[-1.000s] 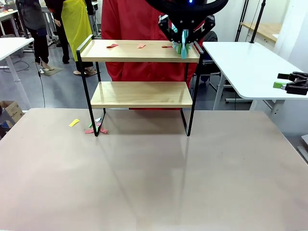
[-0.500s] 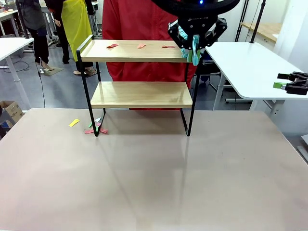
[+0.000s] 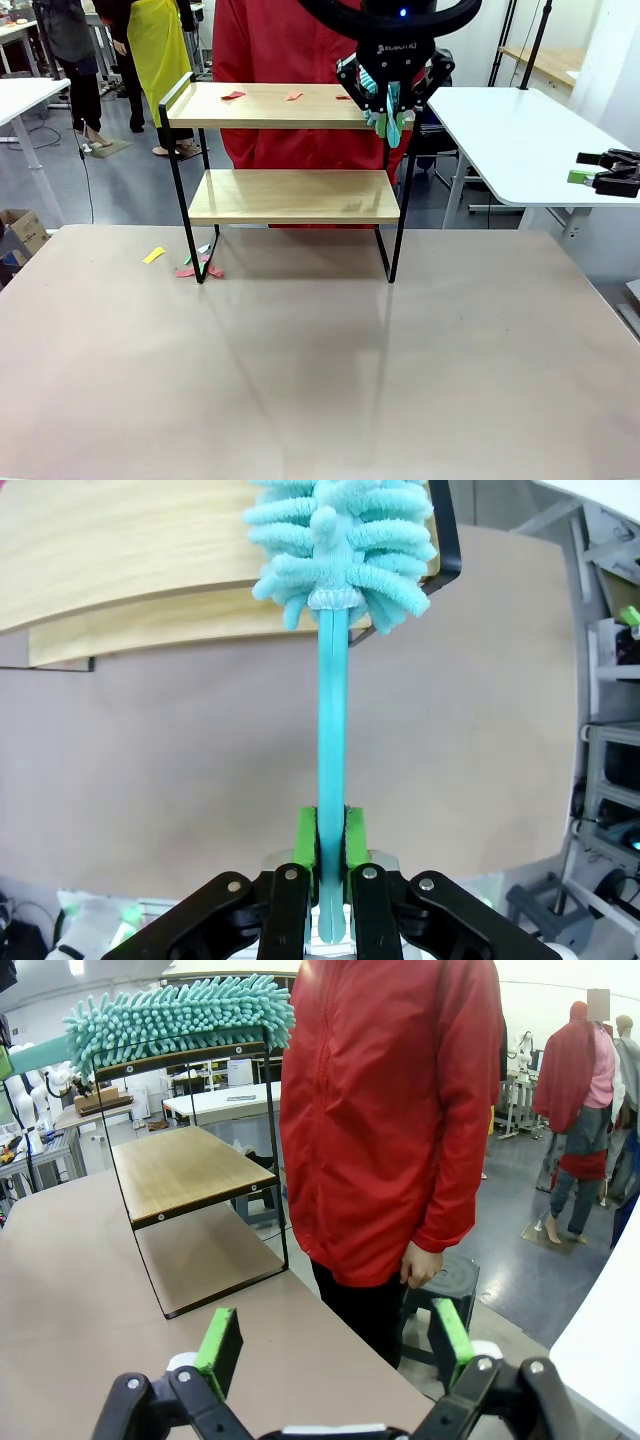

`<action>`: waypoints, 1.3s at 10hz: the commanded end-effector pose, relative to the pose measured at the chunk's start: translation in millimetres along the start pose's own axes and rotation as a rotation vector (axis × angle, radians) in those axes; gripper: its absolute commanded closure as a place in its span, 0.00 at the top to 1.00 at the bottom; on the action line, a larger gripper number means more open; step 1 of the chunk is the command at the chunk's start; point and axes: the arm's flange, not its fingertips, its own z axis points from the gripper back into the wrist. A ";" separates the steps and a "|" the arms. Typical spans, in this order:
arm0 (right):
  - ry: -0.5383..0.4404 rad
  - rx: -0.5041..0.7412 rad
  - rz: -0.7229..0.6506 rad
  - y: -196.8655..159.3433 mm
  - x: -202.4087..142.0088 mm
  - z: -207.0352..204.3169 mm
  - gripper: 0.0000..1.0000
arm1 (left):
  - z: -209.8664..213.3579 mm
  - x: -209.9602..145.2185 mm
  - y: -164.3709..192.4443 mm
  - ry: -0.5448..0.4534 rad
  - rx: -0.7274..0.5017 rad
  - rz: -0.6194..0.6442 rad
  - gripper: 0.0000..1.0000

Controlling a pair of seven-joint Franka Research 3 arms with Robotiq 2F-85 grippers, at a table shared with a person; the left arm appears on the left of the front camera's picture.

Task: Clean the shelf.
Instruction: Clean the specific section of the Shelf indicated by the human with the Duster.

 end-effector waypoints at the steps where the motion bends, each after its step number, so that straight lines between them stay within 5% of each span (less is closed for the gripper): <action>1: 0.011 -0.014 -0.012 1.0 7.6 -2.5 1.00 | -0.7 -1.0 -1.5 0.002 -0.002 -0.006 0.13; 6: 0.011 -0.014 -0.012 1.0 7.6 -2.5 1.00 | 13.5 -1.3 37.1 0.148 -0.031 0.072 0.13; 13: 0.011 -0.014 -0.012 1.0 7.6 -2.5 1.00 | 45.5 -25.0 158.5 0.266 0.005 0.157 0.13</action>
